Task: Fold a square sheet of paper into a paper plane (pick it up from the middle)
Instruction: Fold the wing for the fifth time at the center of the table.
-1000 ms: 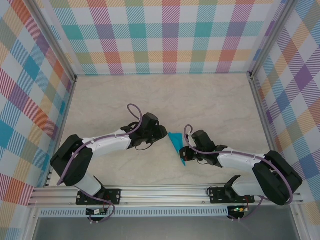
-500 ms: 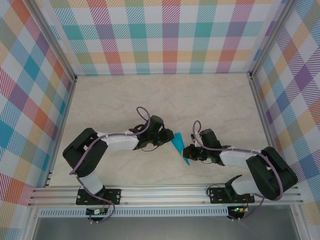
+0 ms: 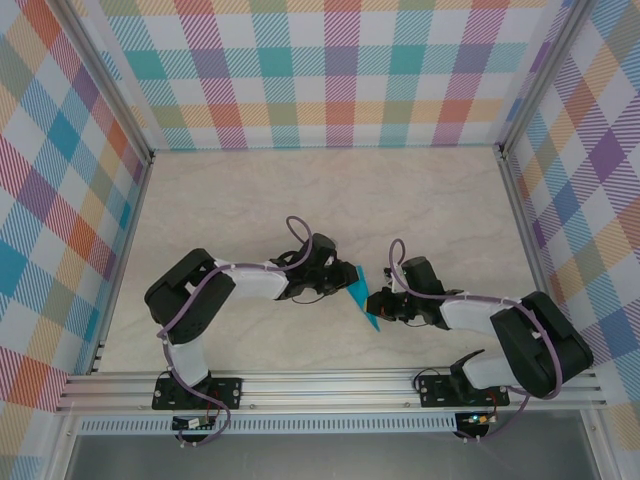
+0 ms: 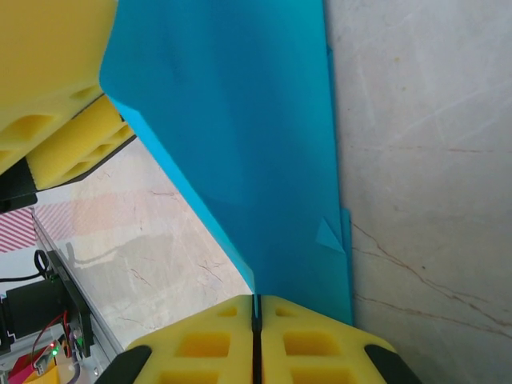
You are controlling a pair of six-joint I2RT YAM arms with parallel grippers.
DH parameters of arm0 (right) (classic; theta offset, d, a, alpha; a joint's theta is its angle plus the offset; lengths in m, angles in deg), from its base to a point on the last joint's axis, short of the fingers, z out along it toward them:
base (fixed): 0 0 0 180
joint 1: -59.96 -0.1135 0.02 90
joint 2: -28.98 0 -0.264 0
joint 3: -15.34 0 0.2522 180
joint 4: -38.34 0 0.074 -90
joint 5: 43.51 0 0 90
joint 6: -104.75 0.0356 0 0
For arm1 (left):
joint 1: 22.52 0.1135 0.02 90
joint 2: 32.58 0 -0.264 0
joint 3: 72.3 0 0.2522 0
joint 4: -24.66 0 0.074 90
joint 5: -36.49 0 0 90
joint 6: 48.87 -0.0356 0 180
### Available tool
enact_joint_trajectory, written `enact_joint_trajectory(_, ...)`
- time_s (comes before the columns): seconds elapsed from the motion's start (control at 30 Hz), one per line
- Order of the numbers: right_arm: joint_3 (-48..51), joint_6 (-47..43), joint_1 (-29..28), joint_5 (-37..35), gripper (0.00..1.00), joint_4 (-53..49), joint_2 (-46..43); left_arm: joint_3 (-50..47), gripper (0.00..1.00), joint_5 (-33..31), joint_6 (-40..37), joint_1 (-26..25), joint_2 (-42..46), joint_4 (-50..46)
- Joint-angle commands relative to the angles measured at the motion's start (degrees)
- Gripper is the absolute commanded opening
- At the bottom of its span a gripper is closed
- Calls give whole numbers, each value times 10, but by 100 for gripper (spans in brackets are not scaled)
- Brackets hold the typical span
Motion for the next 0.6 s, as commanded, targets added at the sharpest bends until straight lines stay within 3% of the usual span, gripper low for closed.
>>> enact_joint_trajectory(0.0,-19,-19,5,27,9,-16,7,14,30,8,7,-4,-11,29)
enact_joint_trajectory(0.57,-40,-32,30,60,9,-38,30,-30,32,-26,20,-33,40,73)
